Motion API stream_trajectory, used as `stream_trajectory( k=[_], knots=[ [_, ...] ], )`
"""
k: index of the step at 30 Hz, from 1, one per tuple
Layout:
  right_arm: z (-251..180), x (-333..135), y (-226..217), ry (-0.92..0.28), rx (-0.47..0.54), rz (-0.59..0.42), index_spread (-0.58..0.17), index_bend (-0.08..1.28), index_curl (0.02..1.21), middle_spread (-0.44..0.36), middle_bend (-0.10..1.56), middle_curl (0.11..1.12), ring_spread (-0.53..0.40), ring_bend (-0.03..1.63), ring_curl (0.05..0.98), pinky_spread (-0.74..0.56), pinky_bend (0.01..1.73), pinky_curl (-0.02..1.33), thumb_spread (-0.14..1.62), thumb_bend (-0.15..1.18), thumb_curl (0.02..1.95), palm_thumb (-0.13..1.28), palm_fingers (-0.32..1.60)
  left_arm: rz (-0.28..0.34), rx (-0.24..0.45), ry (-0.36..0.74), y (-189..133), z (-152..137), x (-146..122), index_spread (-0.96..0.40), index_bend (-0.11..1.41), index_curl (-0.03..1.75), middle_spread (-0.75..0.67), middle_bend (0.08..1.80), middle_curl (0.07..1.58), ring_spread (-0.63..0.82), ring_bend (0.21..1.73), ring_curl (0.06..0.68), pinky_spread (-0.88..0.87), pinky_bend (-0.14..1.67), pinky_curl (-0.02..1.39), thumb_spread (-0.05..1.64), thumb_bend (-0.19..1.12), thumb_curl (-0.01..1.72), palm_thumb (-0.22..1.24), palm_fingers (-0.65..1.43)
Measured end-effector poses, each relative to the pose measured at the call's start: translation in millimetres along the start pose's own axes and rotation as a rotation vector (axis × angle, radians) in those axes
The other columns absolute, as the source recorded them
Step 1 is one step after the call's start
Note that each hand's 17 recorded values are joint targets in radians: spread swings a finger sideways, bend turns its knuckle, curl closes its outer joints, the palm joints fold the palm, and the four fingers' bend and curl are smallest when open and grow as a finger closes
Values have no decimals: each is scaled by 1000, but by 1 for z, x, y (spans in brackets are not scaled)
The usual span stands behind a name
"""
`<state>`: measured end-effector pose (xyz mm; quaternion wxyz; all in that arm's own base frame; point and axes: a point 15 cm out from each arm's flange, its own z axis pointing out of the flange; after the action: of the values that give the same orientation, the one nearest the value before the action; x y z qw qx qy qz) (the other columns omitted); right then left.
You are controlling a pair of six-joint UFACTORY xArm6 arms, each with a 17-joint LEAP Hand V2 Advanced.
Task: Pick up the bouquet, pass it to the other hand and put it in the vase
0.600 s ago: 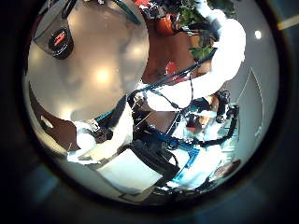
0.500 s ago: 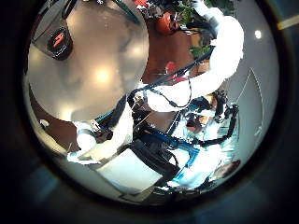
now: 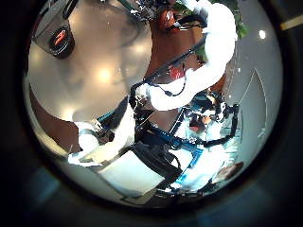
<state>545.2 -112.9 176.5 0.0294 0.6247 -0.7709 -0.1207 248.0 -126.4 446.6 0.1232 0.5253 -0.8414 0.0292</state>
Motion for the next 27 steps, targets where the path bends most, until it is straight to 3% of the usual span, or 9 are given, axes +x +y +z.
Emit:
stream_trajectory(
  k=[13, 17, 19, 21, 24, 27],
  knots=[
    [18, -6, 3, 13, -47, -7, -256, 153, 328, -32, 444, 422, -70, 924, 274, 175, 682, 107, 1019, -17, 448, 631, 576, 1, 6, 0, -1, -3, 0, 143, 196, 426, 442, 185, 302, 594, 428, 209, 531, 183, 256, 1047, -25, 348, 435, 134],
    [26, -6, 6, 50, -74, -24, -262, 128, 296, -95, 571, 460, -157, 1015, 294, 57, 785, 100, 1000, -19, 461, 668, 736, 2, 9, -3, 0, -5, -1, 142, 195, 426, 442, 186, 302, 593, 427, 208, 530, 184, 258, 1047, -25, 348, 435, 136],
    [27, -6, 10, 57, -88, -26, -279, 110, 267, -132, 700, 498, -199, 1078, 311, -72, 899, 112, 984, -13, 474, 700, 1000, 1, 11, -3, -1, -5, -1, 142, 195, 426, 442, 186, 301, 594, 426, 208, 530, 184, 259, 1049, -24, 350, 437, 136],
    [28, -7, 12, 57, -98, -27, -303, 170, 283, -160, 791, 534, -219, 1120, 343, -215, 936, 131, 966, -12, 486, 733, 1172, 3, 12, -2, -1, -6, -1, 142, 196, 425, 442, 185, 301, 594, 425, 208, 530, 183, 259, 1049, -24, 350, 438, 137],
    [21, -8, 16, 58, -98, -29, -351, 534, 419, -172, 910, 586, -215, 1120, 382, -343, 986, 180, 943, 0, 512, 823, 1447, 3, 15, -4, -1, -7, -1, 142, 196, 425, 442, 185, 301, 594, 425, 208, 530, 182, 260, 1049, -24, 351, 438, 137],
    [17, -9, 16, 58, -89, -32, -366, 761, 531, -182, 1008, 642, -216, 1212, 428, -343, 1141, 251, 910, 12, 543, 919, 1372, 4, 17, -3, -1, -8, 0, 142, 196, 425, 442, 185, 300, 594, 424, 207, 530, 182, 260, 1050, -24, 351, 438, 137]
  ],
)
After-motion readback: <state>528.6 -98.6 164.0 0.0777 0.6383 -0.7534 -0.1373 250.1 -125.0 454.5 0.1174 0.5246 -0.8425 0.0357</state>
